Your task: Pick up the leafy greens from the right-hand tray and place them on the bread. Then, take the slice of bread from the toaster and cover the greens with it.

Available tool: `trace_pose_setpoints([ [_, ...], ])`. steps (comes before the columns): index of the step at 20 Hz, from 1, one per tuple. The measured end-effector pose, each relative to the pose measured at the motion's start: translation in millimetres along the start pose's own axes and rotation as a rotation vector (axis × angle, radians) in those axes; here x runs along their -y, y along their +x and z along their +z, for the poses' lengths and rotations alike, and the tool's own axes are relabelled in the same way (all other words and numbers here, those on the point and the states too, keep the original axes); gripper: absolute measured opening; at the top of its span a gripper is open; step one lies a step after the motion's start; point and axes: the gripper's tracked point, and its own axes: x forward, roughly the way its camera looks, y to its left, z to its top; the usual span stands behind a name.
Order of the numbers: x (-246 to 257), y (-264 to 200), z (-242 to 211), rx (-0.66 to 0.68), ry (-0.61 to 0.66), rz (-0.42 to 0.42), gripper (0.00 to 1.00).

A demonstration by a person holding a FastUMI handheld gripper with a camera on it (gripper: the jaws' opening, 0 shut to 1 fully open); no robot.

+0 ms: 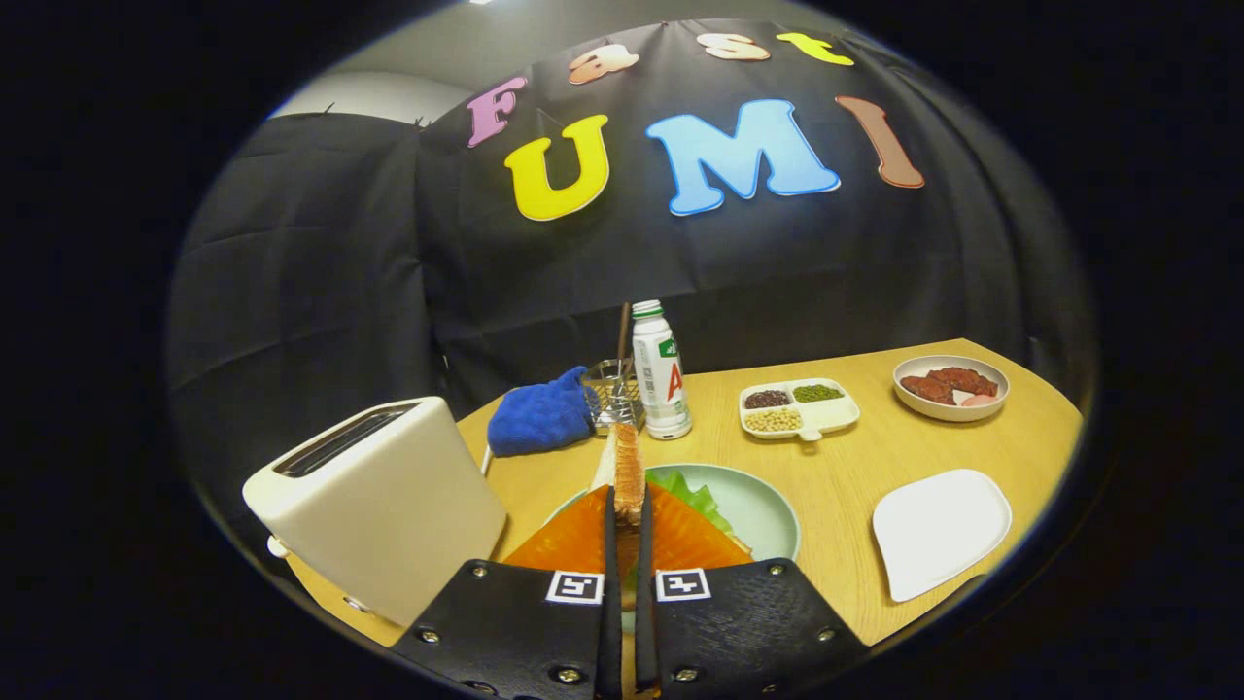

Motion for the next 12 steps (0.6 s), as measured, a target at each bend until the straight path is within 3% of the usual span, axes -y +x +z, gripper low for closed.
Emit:
trace_pose_setpoints([
  [9, 14, 3, -6, -0.006, -0.160, -0.077, 0.15],
  [12, 20, 3, -5, 0.007, -0.161, -0.101, 0.18],
])
